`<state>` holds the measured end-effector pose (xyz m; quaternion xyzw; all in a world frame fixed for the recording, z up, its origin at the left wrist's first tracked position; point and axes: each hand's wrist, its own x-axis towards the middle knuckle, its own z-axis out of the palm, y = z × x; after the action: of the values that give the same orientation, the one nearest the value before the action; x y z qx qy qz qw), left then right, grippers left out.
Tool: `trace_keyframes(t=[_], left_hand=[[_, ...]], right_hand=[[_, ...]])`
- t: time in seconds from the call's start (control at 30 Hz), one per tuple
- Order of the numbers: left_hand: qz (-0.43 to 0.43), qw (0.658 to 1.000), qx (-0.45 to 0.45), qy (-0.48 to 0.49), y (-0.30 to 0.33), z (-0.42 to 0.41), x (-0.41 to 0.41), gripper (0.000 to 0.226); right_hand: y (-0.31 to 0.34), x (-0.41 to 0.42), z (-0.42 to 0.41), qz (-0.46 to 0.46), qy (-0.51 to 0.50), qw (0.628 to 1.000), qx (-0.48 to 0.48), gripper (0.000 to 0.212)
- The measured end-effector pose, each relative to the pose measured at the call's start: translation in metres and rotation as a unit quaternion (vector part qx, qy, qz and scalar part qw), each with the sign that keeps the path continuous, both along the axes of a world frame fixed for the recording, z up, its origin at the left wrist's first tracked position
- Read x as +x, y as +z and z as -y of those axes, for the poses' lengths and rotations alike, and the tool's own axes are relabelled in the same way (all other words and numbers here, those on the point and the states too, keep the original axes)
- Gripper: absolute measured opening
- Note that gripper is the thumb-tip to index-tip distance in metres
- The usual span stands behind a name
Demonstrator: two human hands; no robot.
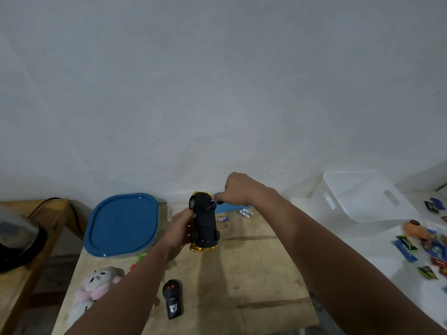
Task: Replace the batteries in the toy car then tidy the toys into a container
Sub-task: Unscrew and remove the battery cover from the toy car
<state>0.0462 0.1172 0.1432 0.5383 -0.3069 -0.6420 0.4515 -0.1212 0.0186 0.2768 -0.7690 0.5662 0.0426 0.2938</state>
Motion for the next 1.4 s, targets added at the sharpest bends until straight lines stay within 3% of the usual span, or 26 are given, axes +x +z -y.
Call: trace_keyframes(t=[0.3,0.43,0.57,0.73,1.0,1.17,1.4], left_hand=[[-0.015,1.000,0.020,0.000,-0.006,0.002,-0.002,0.053],[-0.033,0.999,0.018,0.001,-0.004,0.002,-0.004,0.044],[-0.027,0.999,0.017,-0.005,-0.004,0.000,-0.006,0.049],[-0.019,1.000,0.016,-0.006,-0.004,0.000,-0.005,0.048],[-0.011,1.000,0.008,0.001,0.001,0.001,-0.003,0.047],[-0.011,1.000,0.010,0.001,-0.005,-0.001,-0.003,0.031],[-0.011,1.000,0.011,-0.007,-0.005,-0.001,-0.006,0.043]], right_hand=[[-0.001,0.007,0.003,-0.022,0.005,1.000,-0.011,0.042],[0.000,0.006,0.002,-0.037,-0.001,0.998,-0.040,0.046],[0.004,0.007,0.005,-0.032,0.008,0.999,-0.007,0.041],[0.003,0.005,0.001,-0.062,0.021,0.996,-0.064,0.056],[0.012,0.007,-0.002,-0.084,0.045,0.994,-0.058,0.054],[0.010,0.007,-0.004,-0.097,0.044,0.992,-0.065,0.047],[0.010,0.007,-0.004,-0.108,0.044,0.991,-0.071,0.051]])
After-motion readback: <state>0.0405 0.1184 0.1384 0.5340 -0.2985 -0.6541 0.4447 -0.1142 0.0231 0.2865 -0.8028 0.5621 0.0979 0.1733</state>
